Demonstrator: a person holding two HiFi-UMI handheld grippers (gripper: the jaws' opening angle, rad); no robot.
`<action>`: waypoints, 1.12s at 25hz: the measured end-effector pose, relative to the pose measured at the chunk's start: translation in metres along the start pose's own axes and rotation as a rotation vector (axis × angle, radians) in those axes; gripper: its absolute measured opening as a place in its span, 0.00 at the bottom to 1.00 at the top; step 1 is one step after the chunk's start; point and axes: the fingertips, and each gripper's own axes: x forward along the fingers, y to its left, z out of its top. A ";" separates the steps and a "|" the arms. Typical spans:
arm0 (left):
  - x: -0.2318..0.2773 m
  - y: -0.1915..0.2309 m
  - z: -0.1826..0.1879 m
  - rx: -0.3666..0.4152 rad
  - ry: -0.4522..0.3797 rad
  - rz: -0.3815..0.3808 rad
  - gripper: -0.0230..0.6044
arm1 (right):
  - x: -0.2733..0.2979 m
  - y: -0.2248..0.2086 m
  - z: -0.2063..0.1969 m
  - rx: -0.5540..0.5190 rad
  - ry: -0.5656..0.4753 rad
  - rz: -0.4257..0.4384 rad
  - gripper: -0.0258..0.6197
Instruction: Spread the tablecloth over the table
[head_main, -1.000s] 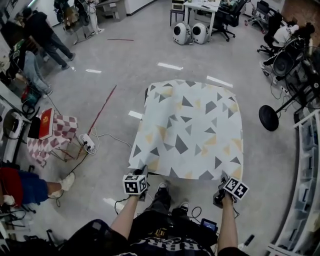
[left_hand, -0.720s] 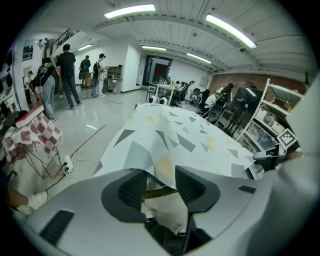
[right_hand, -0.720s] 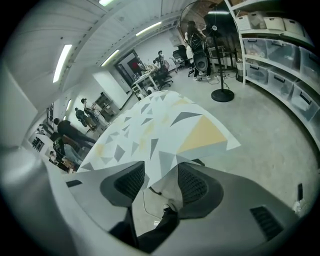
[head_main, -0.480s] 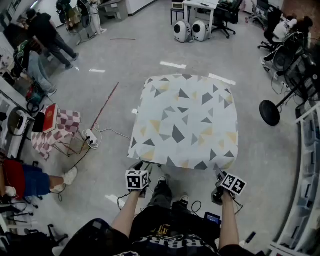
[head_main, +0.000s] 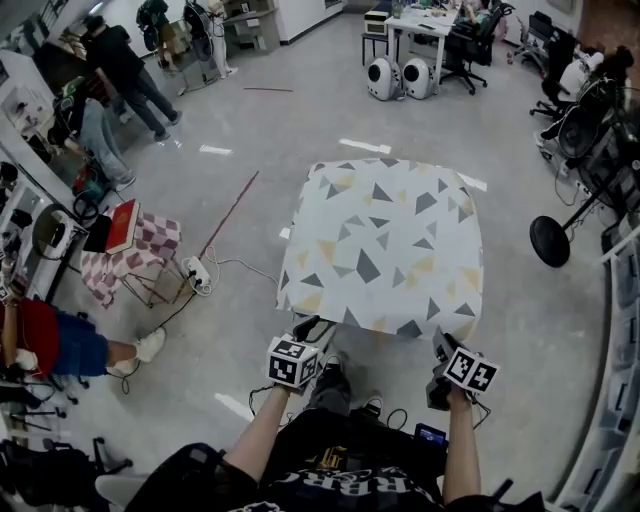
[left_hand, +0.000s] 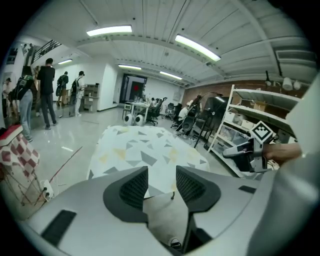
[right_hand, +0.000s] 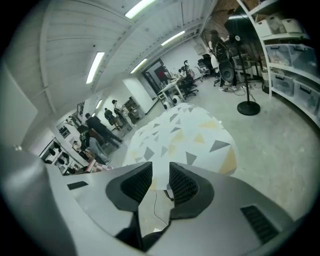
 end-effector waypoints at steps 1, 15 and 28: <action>-0.005 -0.010 0.006 0.013 -0.018 -0.026 0.33 | -0.005 0.009 0.003 -0.033 -0.006 0.020 0.22; -0.088 -0.140 0.056 0.198 -0.230 -0.230 0.23 | -0.111 0.129 0.021 -0.405 -0.140 0.311 0.06; -0.136 -0.185 0.076 0.163 -0.328 -0.328 0.12 | -0.160 0.194 0.002 -0.476 -0.146 0.519 0.06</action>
